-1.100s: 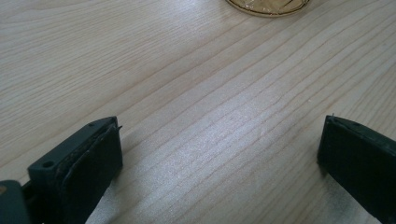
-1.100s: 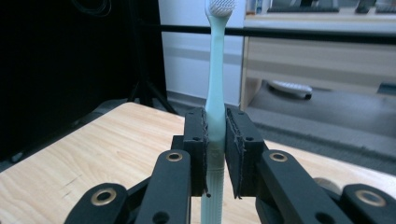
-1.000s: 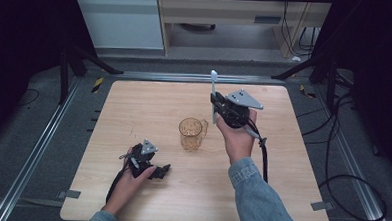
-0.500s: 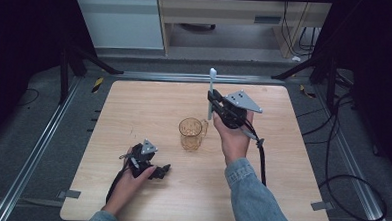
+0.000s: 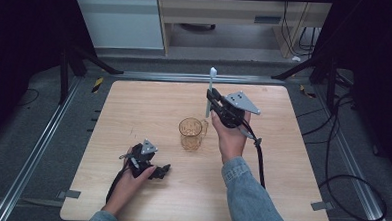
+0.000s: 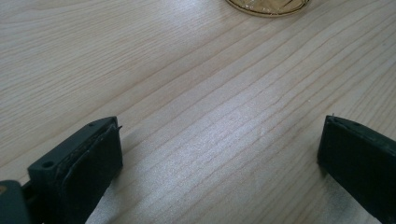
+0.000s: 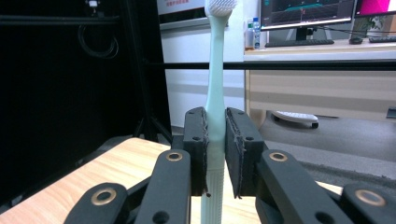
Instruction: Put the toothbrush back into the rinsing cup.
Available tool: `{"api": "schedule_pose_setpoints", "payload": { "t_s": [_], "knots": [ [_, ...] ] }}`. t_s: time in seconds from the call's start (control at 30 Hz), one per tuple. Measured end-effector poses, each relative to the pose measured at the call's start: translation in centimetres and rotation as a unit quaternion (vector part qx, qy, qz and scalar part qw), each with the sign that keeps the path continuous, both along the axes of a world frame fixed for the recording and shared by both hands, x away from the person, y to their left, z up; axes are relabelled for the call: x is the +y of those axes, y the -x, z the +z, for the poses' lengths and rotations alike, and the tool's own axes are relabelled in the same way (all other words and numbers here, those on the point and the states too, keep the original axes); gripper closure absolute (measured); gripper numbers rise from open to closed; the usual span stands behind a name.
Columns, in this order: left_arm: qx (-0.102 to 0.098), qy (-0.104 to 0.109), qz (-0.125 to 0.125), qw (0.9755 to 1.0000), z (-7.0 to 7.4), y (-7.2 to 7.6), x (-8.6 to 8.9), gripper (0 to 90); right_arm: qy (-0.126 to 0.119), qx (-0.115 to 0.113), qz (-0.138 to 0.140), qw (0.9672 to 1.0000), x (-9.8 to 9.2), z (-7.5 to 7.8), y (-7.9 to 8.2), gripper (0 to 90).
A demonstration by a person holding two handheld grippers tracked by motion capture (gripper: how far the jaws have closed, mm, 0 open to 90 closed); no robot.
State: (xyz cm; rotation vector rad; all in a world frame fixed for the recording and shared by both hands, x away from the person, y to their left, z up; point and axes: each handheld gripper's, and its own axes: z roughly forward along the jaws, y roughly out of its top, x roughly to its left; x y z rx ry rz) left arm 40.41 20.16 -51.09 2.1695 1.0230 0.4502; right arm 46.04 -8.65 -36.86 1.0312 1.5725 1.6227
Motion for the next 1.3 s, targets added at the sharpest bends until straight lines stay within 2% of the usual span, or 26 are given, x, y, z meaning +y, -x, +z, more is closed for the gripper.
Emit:
{"api": "schedule_pose_setpoints", "payload": {
  "t_s": [0.23,0.47,0.63,1.0,1.13,1.3],
  "knots": [
    [0.0,0.0,0.0,1.0,0.0,0.0,0.0,0.0,-0.011,-0.001,-0.006,0.9999,0.1,-1.3,-0.4,79.2],
    [-0.001,0.001,0.0,1.0,0.0,0.0,0.0,0.0,-0.008,-0.009,-0.005,0.9999,0.3,-1.7,-0.4,79.2],
    [0.0,0.0,0.0,1.0,0.0,0.0,0.0,0.0,-0.017,-0.016,-0.007,0.9997,0.2,-2.2,-0.4,79.2],
    [0.0,0.0,0.0,1.0,0.0,0.0,0.0,0.0,-0.008,-0.018,-0.001,0.9998,0.9,-3.2,-0.4,79.2],
    [0.0,0.0,0.0,1.0,0.0,0.0,0.0,0.0,0.009,-0.021,0.002,0.9997,1.3,-3.6,-0.2,79.2],
    [0.0,0.0,0.0,1.0,0.0,0.0,0.0,0.0,0.011,-0.02,0.002,0.9997,1.4,-4.1,-0.4,79.1]
  ]
}}
